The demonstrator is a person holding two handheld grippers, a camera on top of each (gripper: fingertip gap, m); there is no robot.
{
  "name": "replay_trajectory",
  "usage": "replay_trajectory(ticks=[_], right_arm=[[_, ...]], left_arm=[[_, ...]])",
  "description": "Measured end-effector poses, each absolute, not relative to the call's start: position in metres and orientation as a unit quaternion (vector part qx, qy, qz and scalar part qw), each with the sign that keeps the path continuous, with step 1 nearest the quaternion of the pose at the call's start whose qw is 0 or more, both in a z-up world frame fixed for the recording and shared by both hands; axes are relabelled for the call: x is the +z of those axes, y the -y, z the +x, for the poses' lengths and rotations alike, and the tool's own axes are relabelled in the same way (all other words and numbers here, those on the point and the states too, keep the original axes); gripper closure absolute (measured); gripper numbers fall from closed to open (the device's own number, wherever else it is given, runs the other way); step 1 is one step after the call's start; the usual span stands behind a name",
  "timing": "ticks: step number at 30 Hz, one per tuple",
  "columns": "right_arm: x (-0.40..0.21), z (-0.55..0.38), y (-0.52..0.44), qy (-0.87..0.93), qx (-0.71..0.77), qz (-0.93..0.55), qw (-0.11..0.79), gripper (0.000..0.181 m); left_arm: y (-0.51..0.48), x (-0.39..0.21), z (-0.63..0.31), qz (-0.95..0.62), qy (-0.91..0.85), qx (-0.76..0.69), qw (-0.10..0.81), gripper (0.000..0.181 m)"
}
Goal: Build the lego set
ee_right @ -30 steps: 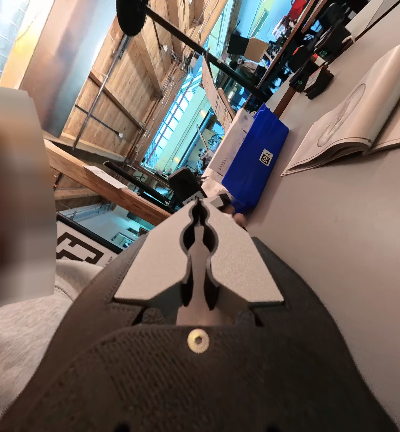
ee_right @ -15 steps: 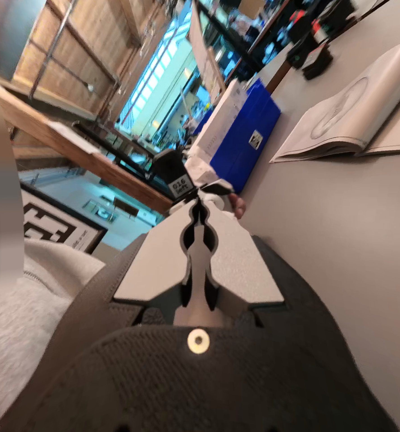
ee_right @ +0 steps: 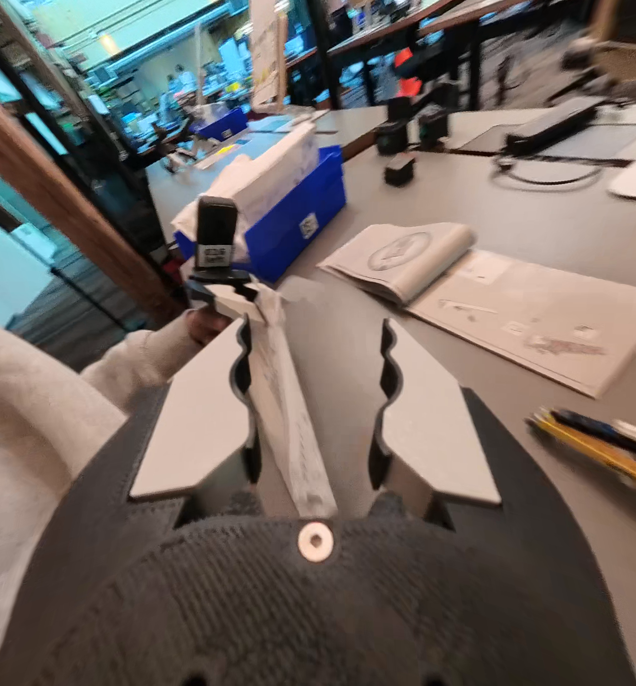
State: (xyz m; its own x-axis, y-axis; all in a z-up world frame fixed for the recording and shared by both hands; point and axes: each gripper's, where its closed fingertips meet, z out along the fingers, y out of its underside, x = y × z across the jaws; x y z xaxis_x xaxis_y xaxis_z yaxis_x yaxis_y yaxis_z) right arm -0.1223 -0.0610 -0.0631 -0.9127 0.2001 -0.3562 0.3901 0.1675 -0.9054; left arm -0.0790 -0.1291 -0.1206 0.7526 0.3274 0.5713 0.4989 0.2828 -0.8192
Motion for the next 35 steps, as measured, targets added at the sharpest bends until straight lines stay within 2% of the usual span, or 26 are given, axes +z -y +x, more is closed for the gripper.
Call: replay_trajectory(ticks=[2,5,8,9,12,13,15,17,20,23,25,27,30,32,35], right_arm=[[-0.074,-0.136,0.037,-0.748,-0.623,0.221,0.053,0.106],[-0.096,-0.134,0.018,-0.720,-0.636,0.259,0.097,0.101],[-0.141,-0.121,0.022,-0.756,-0.582,0.273,0.119,0.097],[-0.155,-0.117,0.025,-0.778,-0.555,0.270,0.120,0.108],[-0.160,-0.111,0.039,-0.792,-0.556,0.234,0.099,0.177],[-0.154,-0.115,0.042,-0.788,-0.566,0.228,0.079,0.181],[-0.137,-0.130,0.042,-0.771,-0.593,0.227,0.043,0.181],[-0.109,-0.140,0.040,-0.729,-0.638,0.241,0.057,0.181],[-0.094,-0.149,0.035,-0.725,-0.632,0.253,0.100,0.181],[-0.098,-0.142,0.036,-0.795,-0.561,0.208,0.102,0.181],[-0.102,-0.131,0.039,-0.845,-0.499,0.163,0.101,0.181],[-0.102,-0.112,0.043,-0.876,-0.446,0.115,0.141,0.181],[-0.106,-0.091,0.048,-0.898,-0.387,0.054,0.203,0.181],[-0.110,-0.084,0.052,-0.902,-0.364,0.016,0.230,0.181],[-0.119,-0.081,0.056,-0.907,-0.337,-0.031,0.252,0.181]], left_arm=[[0.138,-0.121,-0.085,-0.577,0.369,-0.057,0.727,0.171],[0.144,-0.124,-0.091,-0.564,0.392,-0.059,0.725,0.171],[0.145,-0.129,-0.096,-0.564,0.411,-0.053,0.714,0.171],[0.143,-0.129,-0.095,-0.567,0.408,-0.057,0.713,0.171],[0.140,-0.131,-0.093,-0.573,0.409,-0.060,0.708,0.170],[0.139,-0.132,-0.093,-0.575,0.412,-0.061,0.704,0.169],[0.141,-0.137,-0.095,-0.576,0.426,-0.061,0.695,0.166],[0.141,-0.144,-0.096,-0.588,0.442,-0.066,0.675,0.159],[0.160,-0.145,-0.109,-0.581,0.482,0.004,0.656,0.132],[0.185,-0.115,-0.115,-0.547,0.479,0.092,0.681,0.111],[0.191,-0.091,-0.110,-0.548,0.454,0.156,0.686,0.106],[0.182,-0.070,-0.105,-0.566,0.424,0.203,0.677,0.103],[0.137,-0.057,-0.099,-0.629,0.379,0.198,0.649,0.097],[0.101,-0.061,-0.098,-0.693,0.346,0.192,0.603,0.094],[0.075,-0.079,-0.112,-0.786,0.316,0.236,0.476,0.097]])
